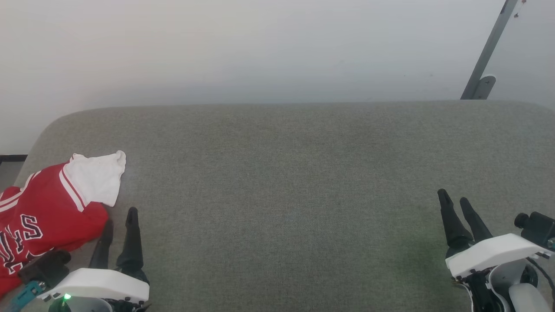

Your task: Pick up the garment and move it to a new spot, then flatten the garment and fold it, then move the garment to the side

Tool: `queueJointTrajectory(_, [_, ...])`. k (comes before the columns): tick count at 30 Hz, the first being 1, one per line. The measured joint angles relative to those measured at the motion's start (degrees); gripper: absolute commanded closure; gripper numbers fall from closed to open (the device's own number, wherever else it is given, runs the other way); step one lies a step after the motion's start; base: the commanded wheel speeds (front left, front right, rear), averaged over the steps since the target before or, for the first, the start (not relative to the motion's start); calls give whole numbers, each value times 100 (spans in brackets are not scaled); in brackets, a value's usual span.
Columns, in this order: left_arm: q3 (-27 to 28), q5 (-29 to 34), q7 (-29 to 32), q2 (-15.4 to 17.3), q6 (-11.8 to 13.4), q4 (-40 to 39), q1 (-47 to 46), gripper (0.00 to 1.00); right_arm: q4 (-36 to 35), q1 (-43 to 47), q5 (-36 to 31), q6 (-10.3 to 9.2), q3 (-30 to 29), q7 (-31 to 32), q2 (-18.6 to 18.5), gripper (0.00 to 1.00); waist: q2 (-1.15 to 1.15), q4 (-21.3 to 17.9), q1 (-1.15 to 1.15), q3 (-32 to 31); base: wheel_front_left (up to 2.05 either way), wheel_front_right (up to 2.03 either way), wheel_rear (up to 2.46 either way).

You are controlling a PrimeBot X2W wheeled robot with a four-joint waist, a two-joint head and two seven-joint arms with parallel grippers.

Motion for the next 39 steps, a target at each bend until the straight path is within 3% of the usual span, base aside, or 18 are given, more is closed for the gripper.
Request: queueJointTrajectory(39, [65, 2005, -524, -20, -156, -159, 123, 0, -121, -25, -1767, 1, 100, -331, -212, 0, 0, -7, 0, -73, 0, 0, 0])
